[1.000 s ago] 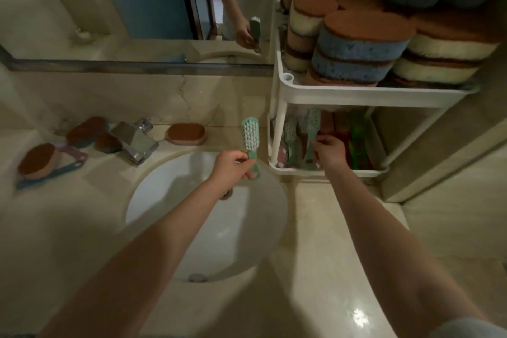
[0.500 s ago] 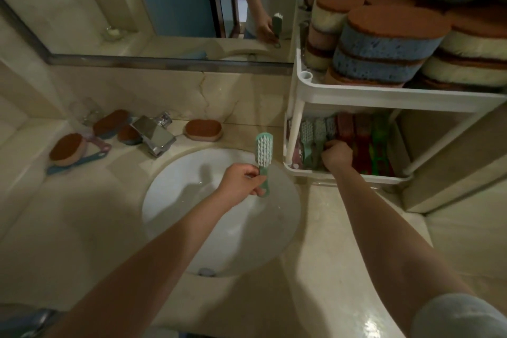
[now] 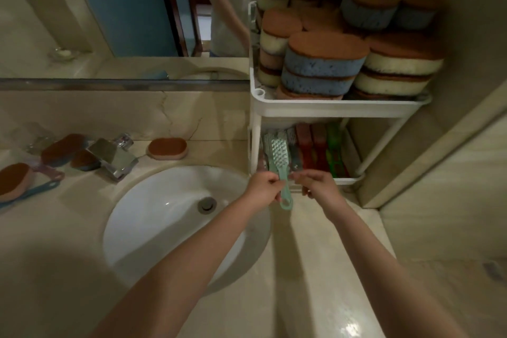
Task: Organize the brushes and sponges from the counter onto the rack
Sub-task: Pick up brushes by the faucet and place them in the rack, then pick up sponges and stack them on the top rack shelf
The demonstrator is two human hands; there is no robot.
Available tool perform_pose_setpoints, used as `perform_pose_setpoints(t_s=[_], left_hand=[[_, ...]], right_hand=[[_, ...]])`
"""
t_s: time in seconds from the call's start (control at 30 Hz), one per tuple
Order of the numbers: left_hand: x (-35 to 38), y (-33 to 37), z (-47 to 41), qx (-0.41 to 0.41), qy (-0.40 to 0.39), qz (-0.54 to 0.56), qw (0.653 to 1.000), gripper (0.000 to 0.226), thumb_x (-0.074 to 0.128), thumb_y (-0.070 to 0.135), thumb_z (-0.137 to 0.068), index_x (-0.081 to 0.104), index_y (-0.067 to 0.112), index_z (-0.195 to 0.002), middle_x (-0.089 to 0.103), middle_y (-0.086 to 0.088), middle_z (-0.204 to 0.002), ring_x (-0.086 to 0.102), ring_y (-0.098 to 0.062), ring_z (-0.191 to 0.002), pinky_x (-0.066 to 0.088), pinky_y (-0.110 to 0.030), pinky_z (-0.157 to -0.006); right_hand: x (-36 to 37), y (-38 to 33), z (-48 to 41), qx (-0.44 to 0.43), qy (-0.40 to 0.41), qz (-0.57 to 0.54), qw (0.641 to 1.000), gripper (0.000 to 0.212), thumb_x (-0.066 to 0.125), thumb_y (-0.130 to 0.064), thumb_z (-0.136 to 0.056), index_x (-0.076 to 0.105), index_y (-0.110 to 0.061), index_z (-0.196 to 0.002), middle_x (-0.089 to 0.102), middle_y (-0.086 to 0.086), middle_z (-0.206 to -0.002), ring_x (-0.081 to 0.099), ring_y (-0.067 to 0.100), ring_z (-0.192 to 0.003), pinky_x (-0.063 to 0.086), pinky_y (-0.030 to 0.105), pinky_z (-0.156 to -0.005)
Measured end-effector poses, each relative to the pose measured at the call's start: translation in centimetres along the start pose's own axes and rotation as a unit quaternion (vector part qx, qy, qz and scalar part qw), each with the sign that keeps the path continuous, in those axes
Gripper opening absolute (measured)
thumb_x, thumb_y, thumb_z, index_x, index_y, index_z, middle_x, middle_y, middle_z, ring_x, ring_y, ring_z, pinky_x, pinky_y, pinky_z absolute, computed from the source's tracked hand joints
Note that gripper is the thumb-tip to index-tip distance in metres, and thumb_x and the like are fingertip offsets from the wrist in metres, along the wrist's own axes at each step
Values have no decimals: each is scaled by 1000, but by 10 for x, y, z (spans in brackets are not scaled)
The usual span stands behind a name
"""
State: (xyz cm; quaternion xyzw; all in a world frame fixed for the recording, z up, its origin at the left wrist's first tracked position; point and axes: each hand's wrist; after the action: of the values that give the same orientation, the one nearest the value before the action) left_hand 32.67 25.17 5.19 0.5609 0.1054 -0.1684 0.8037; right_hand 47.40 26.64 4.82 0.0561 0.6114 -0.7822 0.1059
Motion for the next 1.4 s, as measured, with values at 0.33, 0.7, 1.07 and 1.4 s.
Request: perform_pose_setpoints(t_s=[0.33, 0.7, 1.07, 1.4], left_hand=[[5, 9, -3, -7, -31, -38, 999, 18, 57, 18, -91, 65, 3, -97, 63, -7, -80, 60, -11, -59, 54, -28, -71], [-55, -4, -5, -33, 132, 8, 991, 36, 60, 17, -88, 47, 12, -121, 57, 3, -78, 64, -29, -93, 50, -41, -89], [-51, -4, -9, -16, 102, -2, 995, 38, 59, 16, -88, 52, 13, -125, 62, -6, -93, 61, -20, -88, 47, -33, -82], [-80, -54, -1, -71, 170, 11, 983, 3, 61, 15, -85, 64, 15, -83, 60, 2, -75, 61, -21, -81, 49, -29, -73]], right_hand=[[-23, 4, -44, 27, 48, -8, 998, 28, 60, -6, -91, 58, -13, -64, 51, -8, -38, 42, -1, -31, 34, 13, -36], [6, 4, -115, 64, 60, 324, 942, 23, 49, -12, -94, 69, -5, -84, 69, 18, -100, 63, 33, -90, 45, 30, -72], [18, 6, -101, 29, 129, 356, 925, 16, 54, -12, -91, 64, -1, -97, 68, 18, -98, 66, 36, -90, 47, 32, -68], [65, -9, -16, -134, 13, 312, 941, 26, 58, -30, -88, 59, -13, -69, 60, 4, -64, 57, 22, -62, 40, 29, -57]])
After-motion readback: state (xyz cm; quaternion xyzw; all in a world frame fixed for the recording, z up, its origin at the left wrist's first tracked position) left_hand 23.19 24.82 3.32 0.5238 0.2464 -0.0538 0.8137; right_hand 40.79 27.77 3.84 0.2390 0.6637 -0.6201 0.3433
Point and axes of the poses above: each hand's wrist, its own z-axis away from the middle knuckle, its own x-axis out of the palm, y = z × x
